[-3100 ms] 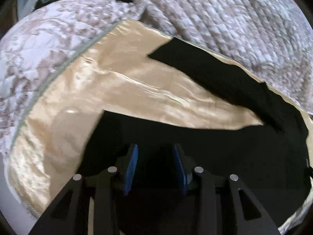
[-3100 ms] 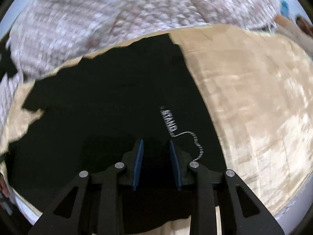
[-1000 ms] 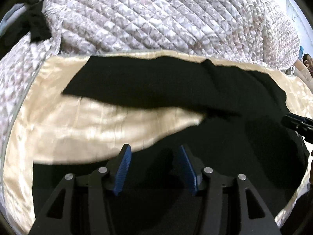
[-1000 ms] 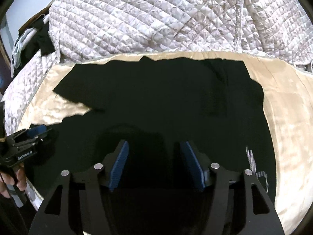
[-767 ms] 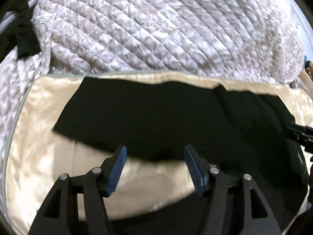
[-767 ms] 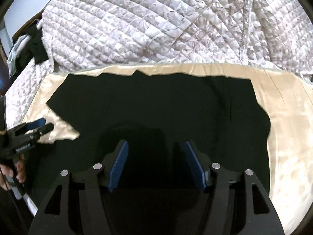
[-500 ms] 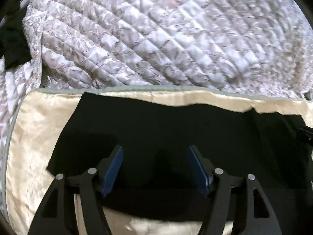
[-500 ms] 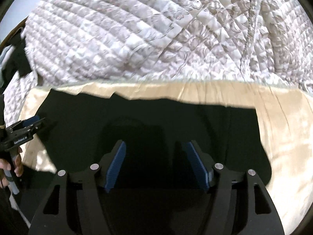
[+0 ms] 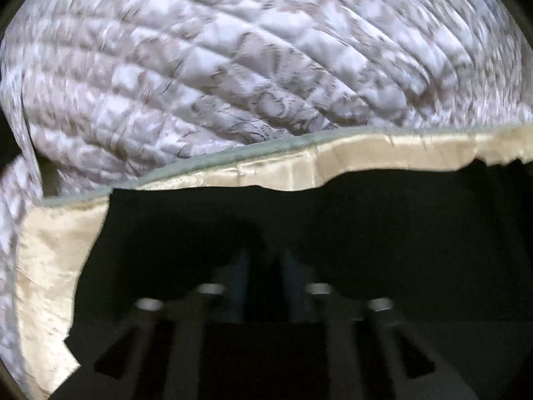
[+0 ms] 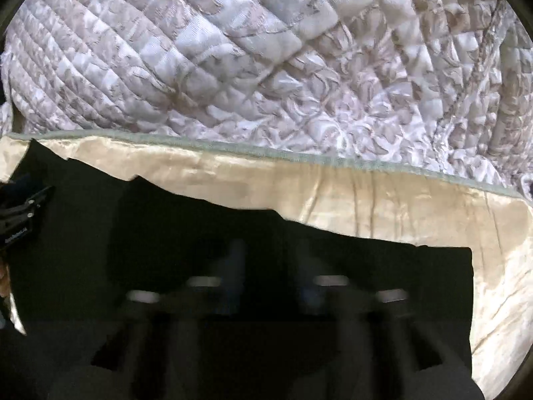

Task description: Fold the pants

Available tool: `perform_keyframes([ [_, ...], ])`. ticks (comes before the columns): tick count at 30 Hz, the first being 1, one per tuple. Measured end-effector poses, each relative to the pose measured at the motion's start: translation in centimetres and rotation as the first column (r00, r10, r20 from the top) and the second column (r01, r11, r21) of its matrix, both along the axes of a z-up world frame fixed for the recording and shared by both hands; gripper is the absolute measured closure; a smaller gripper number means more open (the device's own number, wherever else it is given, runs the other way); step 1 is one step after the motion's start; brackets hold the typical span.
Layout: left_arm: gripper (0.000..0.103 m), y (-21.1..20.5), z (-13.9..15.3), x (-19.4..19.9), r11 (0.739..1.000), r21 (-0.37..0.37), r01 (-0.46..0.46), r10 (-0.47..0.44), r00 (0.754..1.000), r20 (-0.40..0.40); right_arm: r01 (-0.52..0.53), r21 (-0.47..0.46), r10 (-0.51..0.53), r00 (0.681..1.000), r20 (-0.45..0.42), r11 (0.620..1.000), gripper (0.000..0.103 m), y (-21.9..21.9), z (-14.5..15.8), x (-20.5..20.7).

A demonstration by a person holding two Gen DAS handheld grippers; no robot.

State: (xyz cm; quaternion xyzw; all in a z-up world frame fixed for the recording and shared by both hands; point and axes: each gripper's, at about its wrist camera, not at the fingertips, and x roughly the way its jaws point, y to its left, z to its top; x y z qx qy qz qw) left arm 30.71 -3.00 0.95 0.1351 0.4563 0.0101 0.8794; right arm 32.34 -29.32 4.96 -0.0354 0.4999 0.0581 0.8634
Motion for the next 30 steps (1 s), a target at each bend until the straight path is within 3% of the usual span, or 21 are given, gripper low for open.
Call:
perform_keyframes([
  [1, 0.099, -0.3, 0.1, -0.1, 1.0, 0.015, 0.003, -0.003, 1.0, 0.003, -0.005, -0.003, 0.005, 1.0, 0.005, 1.0, 0.092, 0.1, 0.1, 0.0],
  [4, 0.099, 0.8, 1.9, -0.6, 0.999, -0.044, -0.031, 0.033, 0.999, 0.032, -0.002, 0.024, 0.001, 1.0, 0.027, 1.0, 0.095, -0.2, 1.1, -0.6],
  [9, 0.099, 3.1, 7.7, -4.0, 0.987, -0.155, -0.041, 0.063, 0.988, 0.139, -0.013, 0.1, 0.001, 0.992, 0.123, 0.995, 0.096, -1.1, 4.9, -3.5],
  [15, 0.099, 4.3, 12.9, -11.8, 0.968, -0.252, -0.006, 0.069, 0.967, 0.245, -0.045, 0.178, 0.003, 0.973, 0.229, 0.983, 0.096, -1.4, 9.3, -10.6],
  [20, 0.099, 5.4, 13.8, -19.4, 0.949, -0.315, 0.005, 0.084, 0.959, 0.27, -0.049, 0.254, -0.021, 0.964, 0.265, 0.966, 0.097, -2.5, 11.0, -19.1],
  [25, 0.099, 5.5, 10.8, -26.3, 0.936, -0.351, -0.014, 0.079, 0.982, 0.171, 0.008, 0.309, -0.072, 0.978, 0.198, 0.951, 0.097, -3.8, 8.5, -27.3],
  [30, 0.099, 5.6, 6.5, -30.0, 0.931, -0.353, -0.091, 0.091, 0.996, -0.016, 0.114, 0.348, -0.122, 0.993, -0.002, 0.93, 0.095, -4.8, 2.9, -31.6],
])
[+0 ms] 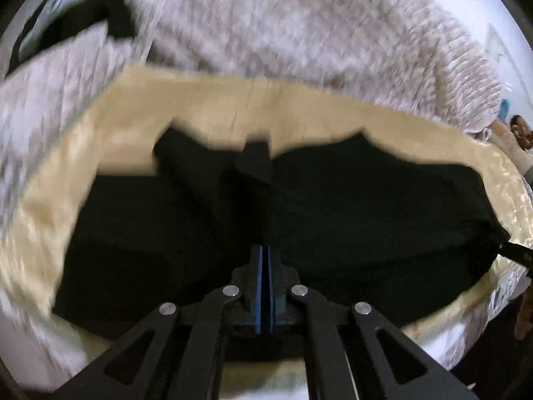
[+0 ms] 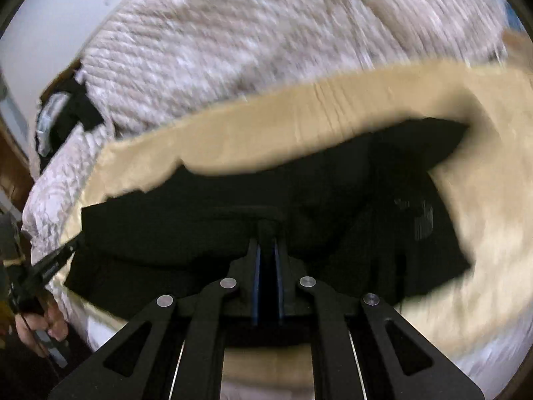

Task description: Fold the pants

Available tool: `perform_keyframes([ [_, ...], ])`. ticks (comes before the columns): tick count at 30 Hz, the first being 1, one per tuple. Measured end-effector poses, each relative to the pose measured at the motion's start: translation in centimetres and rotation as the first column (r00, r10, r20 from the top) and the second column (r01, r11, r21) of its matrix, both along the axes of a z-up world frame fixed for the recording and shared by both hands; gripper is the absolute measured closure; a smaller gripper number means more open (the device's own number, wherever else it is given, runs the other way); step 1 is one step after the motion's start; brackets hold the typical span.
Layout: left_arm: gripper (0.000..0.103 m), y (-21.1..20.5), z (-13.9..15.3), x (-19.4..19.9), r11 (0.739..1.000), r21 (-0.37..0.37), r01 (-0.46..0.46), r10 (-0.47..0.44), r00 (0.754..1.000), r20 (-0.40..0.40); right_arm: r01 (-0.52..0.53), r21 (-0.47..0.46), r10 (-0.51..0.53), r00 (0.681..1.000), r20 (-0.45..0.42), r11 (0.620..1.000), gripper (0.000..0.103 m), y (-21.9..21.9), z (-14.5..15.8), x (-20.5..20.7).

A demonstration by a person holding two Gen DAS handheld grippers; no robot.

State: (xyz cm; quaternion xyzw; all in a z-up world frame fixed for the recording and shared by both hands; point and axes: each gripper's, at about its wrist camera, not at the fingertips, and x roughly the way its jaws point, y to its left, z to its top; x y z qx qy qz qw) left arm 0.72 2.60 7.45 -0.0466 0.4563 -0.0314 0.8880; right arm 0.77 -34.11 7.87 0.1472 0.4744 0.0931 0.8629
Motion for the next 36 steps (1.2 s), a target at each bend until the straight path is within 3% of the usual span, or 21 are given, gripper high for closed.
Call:
perform_keyframes([
  [4, 0.096, 1.4, 0.1, -1.9, 0.997, -0.052, -0.048, 0.048, 0.999, -0.017, 0.016, 0.038, -0.016, 1.0, 0.018, 0.999, 0.084, -0.7, 0.4, -1.7],
  [5, 0.094, 1.7, 0.5, -2.0, 0.996, -0.061, -0.067, 0.066, 0.998, -0.011, 0.024, 0.055, -0.025, 0.999, 0.024, 0.998, 0.075, -1.0, 0.7, -2.0],
  [6, 0.084, 2.0, 0.8, -2.1, 0.995, -0.069, -0.076, 0.076, 0.997, -0.003, 0.034, 0.077, -0.036, 0.999, 0.026, 0.996, 0.054, -1.2, 0.7, -2.2],
  [7, 0.072, 2.2, 1.1, -1.9, 0.993, -0.081, -0.083, 0.083, 0.996, 0.007, 0.041, 0.098, -0.044, 0.999, 0.028, 0.994, 0.044, -1.4, 0.6, -2.5],
  [8, 0.066, 2.4, 1.5, -1.5, 0.992, -0.091, -0.09, 0.092, 0.996, 0.017, 0.049, 0.12, -0.054, 0.998, 0.033, 0.992, 0.037, -1.7, 0.5, -2.6],
  [12, 0.05, 2.0, 3.2, 1.6, 0.993, -0.103, -0.057, 0.064, 0.996, 0.068, 0.103, 0.221, -0.114, 0.993, 0.034, 0.97, 0.037, -3.1, 0.2, -3.2],
  [13, 0.05, 1.7, 3.3, 2.9, 0.995, -0.087, -0.056, 0.062, 0.996, 0.069, 0.115, 0.241, -0.128, 0.991, 0.038, 0.964, 0.037, -3.5, 0.3, -3.3],
  [17, 0.05, 0.2, 1.6, 8.5, 1.0, -0.021, -0.023, 0.023, 1.0, 0.005, 0.186, 0.28, -0.201, 0.979, 0.027, 0.942, 0.037, -5.0, 0.3, -2.9],
  [21, 0.05, -0.1, -0.7, 11.1, 0.999, -0.024, -0.04, 0.038, 0.998, -0.054, 0.272, 0.36, -0.291, 0.957, 0.0, 0.893, 0.037, -7.2, 0.1, -2.3],
  [23, 0.059, 0.1, -1.4, 11.0, 0.998, -0.03, -0.056, 0.054, 0.997, -0.059, 0.29, 0.377, -0.31, 0.951, -0.007, 0.88, 0.037, -7.7, -0.2, -2.0],
  [25, 0.079, 0.1, -1.5, 10.7, 0.998, 0.008, -0.064, 0.064, 0.997, -0.039, 0.319, 0.367, -0.337, 0.941, -0.016, 0.874, 0.037, -8.2, -0.6, -1.6],
  [28, 0.097, 0.8, -0.9, 10.1, 0.997, -0.036, -0.075, 0.075, 0.997, -0.018, 0.357, 0.375, -0.369, 0.929, -0.042, 0.856, 0.037, -8.8, -1.3, -1.0],
  [29, 0.098, 1.2, -0.6, 9.8, 0.995, -0.044, -0.088, 0.088, 0.996, -0.003, 0.371, 0.368, -0.382, 0.923, -0.045, 0.853, 0.041, -8.9, -1.3, -0.9],
  [32, 0.099, 2.4, 1.3, 7.9, 0.987, -0.063, -0.146, 0.151, 0.985, 0.078, 0.394, 0.317, -0.403, 0.914, -0.039, 0.863, 0.093, -9.3, -1.1, -0.6],
  [34, 0.099, 3.5, 3.4, 5.8, 0.978, -0.073, -0.196, 0.206, 0.966, 0.154, 0.39, 0.332, -0.405, 0.914, -0.027, 0.859, 0.095, -9.8, -0.9, -0.6],
  [36, 0.099, 4.6, 5.5, 2.5, 0.962, -0.077, -0.261, 0.272, 0.931, 0.242, 0.384, 0.33, -0.405, 0.914, -0.007, 0.862, 0.097, -9.8, -0.6, -0.9],
])
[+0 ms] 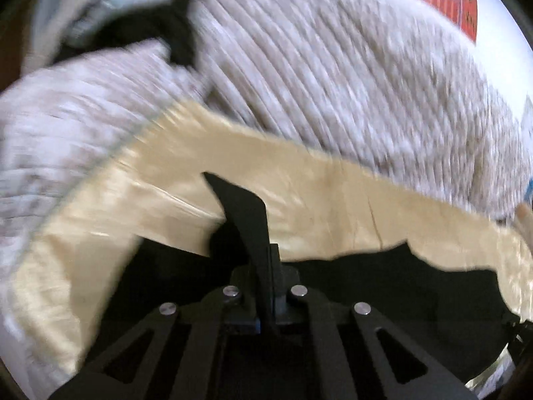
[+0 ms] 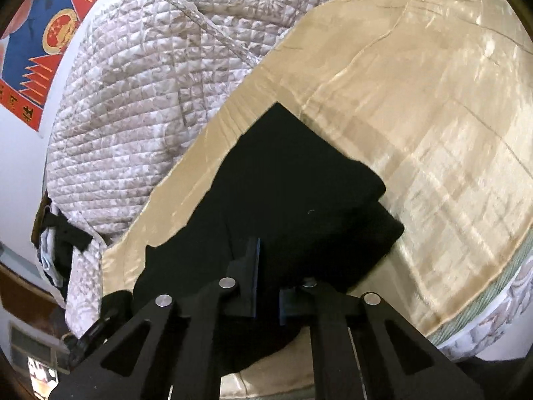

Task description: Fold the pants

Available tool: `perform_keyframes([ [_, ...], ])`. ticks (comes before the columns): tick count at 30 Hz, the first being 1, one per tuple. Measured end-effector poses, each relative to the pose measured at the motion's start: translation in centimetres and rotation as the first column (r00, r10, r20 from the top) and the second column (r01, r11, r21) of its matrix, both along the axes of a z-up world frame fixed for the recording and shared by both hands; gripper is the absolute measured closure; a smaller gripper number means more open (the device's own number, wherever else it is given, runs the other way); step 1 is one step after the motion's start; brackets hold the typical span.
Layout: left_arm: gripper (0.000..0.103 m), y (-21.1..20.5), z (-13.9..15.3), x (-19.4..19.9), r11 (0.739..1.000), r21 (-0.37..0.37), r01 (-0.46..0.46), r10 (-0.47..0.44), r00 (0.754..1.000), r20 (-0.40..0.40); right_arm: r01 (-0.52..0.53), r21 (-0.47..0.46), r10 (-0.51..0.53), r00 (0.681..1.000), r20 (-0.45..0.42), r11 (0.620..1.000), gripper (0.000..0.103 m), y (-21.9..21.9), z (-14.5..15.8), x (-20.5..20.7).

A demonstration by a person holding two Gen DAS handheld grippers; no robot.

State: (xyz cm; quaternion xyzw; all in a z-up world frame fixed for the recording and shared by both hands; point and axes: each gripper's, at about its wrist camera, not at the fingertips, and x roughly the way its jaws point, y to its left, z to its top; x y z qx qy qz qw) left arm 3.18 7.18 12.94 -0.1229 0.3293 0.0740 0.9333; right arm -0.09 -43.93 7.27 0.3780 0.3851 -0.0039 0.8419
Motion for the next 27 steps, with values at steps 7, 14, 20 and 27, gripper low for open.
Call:
perform_keyframes([
  [7, 0.094, 3.9, -4.8, -5.9, 0.988, -0.046, -0.146, 0.137, 0.979, -0.148, 0.001, -0.004, -0.001, 0.999, -0.039, 1.0, 0.097, -0.2, -1.1, -0.5],
  [14, 0.091, 6.9, -6.2, -6.1, 0.971, -0.167, -0.169, 0.14, 0.975, -0.173, -0.003, -0.009, 0.002, 0.999, -0.042, 1.0, 0.097, -0.4, -1.6, -0.7],
  [20, 0.095, 7.0, -5.9, -6.2, 0.973, -0.122, -0.197, 0.175, 0.97, -0.17, -0.023, -0.099, 0.021, 1.0, -0.015, 0.995, 0.097, 0.2, -0.4, -0.9],
  [27, 0.096, 6.9, -6.2, -5.8, 0.976, -0.037, -0.213, 0.203, 0.962, -0.181, -0.017, -0.164, 0.012, 0.999, -0.032, 0.986, 0.097, 0.4, -0.4, -0.9],
])
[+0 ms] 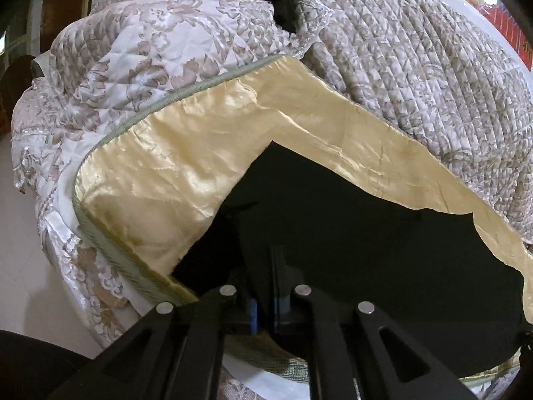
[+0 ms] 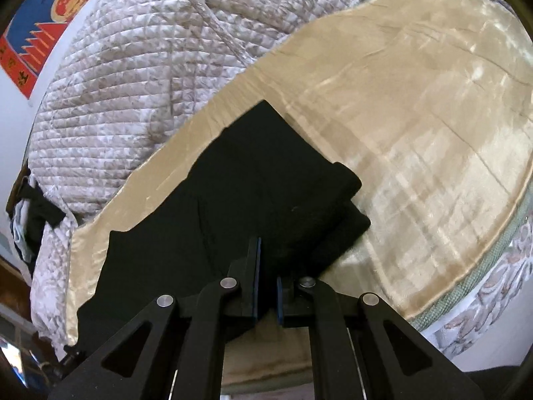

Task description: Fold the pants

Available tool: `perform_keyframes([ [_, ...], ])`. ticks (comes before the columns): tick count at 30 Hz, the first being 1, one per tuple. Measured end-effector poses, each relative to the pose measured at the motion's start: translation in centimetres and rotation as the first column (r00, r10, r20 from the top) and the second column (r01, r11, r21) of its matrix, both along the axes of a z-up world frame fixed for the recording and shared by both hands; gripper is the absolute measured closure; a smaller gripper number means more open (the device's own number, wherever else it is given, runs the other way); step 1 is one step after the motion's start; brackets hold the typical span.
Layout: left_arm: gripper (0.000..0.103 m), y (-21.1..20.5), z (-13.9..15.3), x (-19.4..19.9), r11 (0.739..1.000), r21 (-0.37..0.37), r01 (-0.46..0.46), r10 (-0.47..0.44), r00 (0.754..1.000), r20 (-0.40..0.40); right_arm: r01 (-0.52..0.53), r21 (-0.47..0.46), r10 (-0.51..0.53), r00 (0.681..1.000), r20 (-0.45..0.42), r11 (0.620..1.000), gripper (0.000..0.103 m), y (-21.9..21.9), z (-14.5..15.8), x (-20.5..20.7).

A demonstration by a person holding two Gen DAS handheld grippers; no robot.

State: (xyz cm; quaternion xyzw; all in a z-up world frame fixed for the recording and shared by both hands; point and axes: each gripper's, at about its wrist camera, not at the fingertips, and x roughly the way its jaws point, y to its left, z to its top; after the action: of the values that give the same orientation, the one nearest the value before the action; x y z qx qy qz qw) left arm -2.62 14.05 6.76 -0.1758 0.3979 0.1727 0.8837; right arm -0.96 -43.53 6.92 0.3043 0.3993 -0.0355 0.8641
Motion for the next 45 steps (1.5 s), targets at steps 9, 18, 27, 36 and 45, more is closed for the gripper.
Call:
perform_keyframes([
  [9, 0.081, 1.1, 2.8, -1.1, 0.983, 0.113, -0.147, 0.147, 0.989, 0.013, 0.177, -0.148, -0.172, 0.984, 0.048, 0.973, 0.073, -1.5, 3.3, -2.2],
  [18, 0.059, -8.9, 4.6, 6.5, 0.941, -0.021, 0.337, -0.337, 0.942, 0.002, -0.176, -0.336, 0.189, 0.982, 0.005, 0.925, 0.07, 4.2, 6.1, 5.2],
  [27, 0.059, -15.5, -0.3, 14.9, 0.861, -0.023, 0.508, -0.508, 0.857, -0.086, -0.292, -0.371, 0.225, 0.951, -0.214, 0.881, 0.078, 4.2, 1.3, 14.5],
  [36, 0.057, -14.5, 0.2, 15.1, 0.903, 0.012, 0.43, -0.428, 0.9, -0.085, -0.237, -0.458, 0.217, 0.971, -0.097, 0.857, 0.076, 6.6, 3.7, 13.7],
  [45, 0.057, -12.2, 0.7, 12.7, 0.922, 0.172, 0.345, -0.325, 0.936, -0.135, -0.596, -0.374, 0.627, 0.778, -0.047, 0.711, 0.074, 18.8, 2.7, 12.4],
])
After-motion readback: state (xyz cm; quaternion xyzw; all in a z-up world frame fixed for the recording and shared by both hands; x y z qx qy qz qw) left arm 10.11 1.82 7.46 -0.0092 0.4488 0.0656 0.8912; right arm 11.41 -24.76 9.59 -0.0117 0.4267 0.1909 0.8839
